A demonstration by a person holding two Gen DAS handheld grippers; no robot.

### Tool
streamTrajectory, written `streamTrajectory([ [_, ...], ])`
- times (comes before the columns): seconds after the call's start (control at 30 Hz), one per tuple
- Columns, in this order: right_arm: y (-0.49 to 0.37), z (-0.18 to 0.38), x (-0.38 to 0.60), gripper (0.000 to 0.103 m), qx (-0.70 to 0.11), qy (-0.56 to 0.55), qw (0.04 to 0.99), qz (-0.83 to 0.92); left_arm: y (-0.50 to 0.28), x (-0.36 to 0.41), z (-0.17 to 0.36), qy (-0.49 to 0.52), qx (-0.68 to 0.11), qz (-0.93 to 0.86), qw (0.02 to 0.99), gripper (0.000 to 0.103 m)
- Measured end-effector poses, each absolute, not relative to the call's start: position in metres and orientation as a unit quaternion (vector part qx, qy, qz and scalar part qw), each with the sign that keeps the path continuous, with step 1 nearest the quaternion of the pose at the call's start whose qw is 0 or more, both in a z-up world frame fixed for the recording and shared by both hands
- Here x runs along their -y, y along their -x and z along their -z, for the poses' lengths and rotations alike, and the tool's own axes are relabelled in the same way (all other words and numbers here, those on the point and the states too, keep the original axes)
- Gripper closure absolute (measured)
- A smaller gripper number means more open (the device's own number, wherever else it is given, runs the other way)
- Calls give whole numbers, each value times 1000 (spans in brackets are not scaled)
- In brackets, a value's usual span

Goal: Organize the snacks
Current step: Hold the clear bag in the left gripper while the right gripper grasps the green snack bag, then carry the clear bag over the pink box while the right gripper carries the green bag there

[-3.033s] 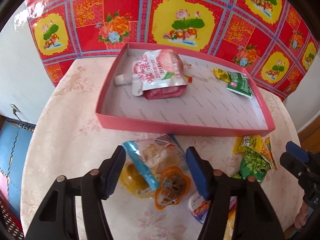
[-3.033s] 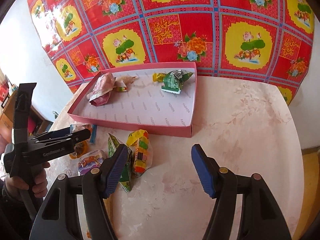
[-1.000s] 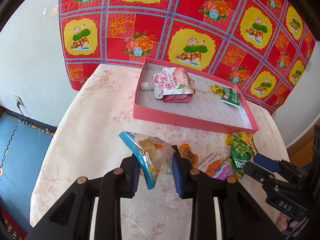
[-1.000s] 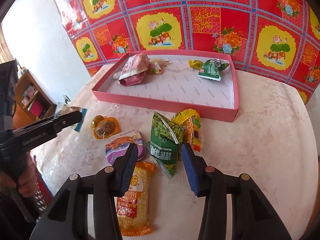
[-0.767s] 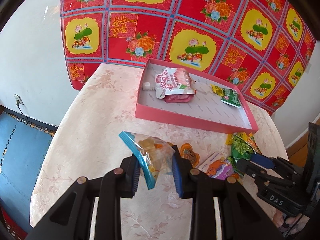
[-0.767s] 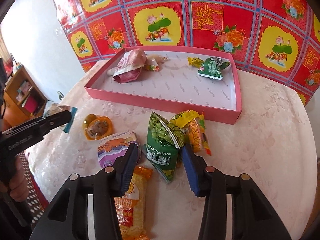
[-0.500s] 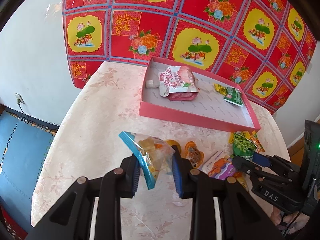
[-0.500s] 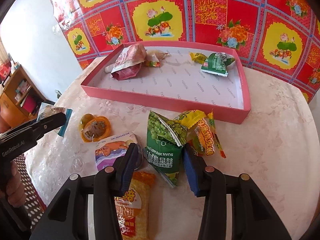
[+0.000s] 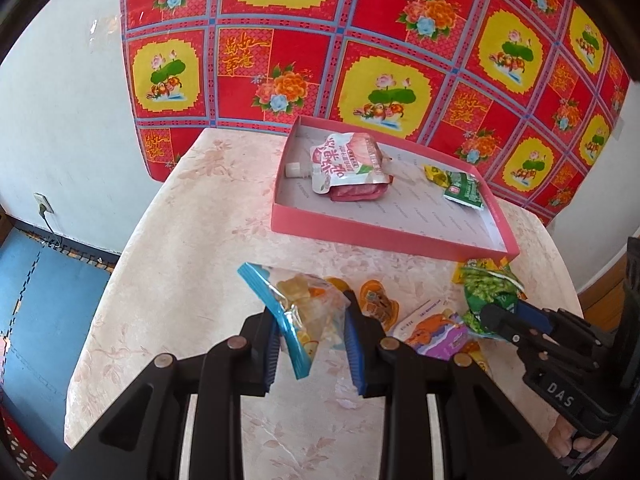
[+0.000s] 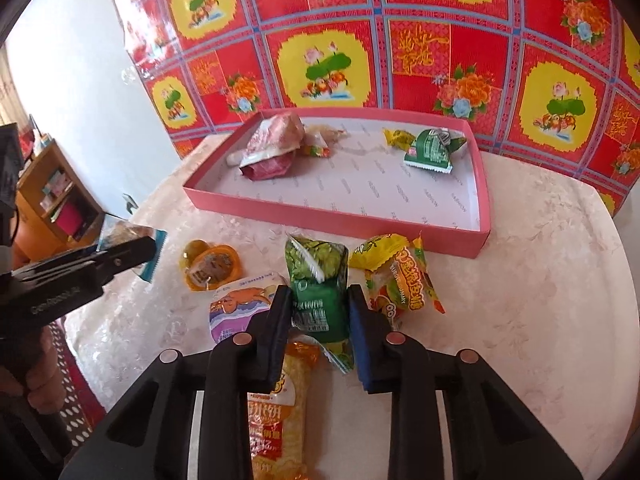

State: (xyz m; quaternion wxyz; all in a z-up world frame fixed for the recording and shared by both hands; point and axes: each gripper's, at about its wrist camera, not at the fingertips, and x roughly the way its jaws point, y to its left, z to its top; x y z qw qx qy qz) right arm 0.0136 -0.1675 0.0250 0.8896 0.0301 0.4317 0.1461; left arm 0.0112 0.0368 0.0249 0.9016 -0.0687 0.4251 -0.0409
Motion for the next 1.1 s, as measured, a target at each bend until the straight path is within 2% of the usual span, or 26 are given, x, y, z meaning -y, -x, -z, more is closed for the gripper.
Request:
streamTrajectory([
  [0.13,-10,-30,172,80,-423,-35,893,-151,-9,-31,-27,64,-423,42,903,74],
  [1.1,1,-78,189,81,-366,-45,916,-161,-14,-19,-67,55,-393,61,916,74],
])
